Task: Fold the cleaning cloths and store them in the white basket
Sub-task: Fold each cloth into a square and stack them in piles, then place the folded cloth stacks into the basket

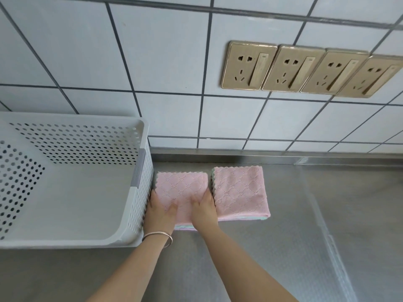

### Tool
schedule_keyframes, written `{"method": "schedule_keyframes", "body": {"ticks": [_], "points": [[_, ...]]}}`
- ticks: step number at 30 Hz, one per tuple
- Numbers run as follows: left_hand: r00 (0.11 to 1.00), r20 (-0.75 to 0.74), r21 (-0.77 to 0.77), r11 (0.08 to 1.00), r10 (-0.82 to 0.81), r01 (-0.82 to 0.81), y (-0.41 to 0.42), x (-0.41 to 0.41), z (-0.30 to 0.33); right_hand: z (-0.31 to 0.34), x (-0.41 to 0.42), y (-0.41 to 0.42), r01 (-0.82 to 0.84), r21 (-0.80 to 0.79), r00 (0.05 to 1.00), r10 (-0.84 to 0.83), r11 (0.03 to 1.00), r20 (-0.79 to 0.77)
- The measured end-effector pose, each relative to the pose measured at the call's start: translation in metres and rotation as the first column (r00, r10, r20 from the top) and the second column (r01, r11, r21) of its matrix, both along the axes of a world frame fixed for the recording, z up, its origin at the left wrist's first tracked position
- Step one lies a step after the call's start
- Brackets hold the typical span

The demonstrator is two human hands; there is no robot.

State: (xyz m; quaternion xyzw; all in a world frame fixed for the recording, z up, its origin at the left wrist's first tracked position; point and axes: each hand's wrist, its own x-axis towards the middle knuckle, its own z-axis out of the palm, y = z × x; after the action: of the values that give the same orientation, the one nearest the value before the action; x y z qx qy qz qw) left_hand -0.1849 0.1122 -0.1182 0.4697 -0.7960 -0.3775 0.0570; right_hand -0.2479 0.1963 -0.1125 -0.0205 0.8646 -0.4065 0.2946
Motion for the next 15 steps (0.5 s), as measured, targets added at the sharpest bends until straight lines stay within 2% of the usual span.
{"method": "schedule_keyframes", "body": {"ticks": [3,8,15], "points": [[0.999,0.032,0.048,0.999,-0.002,0.000,0.014,0.018,0.003,0.003,0.020,0.014,0.020,-0.030,0.999,-0.018,0.999,0.046],[1.000,-0.017,0.198,0.980,0.003,0.001,0.044,0.076,0.004,0.002,0.076,0.052,0.002,-0.049,0.999,0.001,0.999,0.053],[0.999,0.021,0.174,0.984,0.024,-0.027,0.094,0.154,0.007,0.003,0.147,0.106,-0.069,-0.014,0.993,0.070,0.998,0.097]]}}
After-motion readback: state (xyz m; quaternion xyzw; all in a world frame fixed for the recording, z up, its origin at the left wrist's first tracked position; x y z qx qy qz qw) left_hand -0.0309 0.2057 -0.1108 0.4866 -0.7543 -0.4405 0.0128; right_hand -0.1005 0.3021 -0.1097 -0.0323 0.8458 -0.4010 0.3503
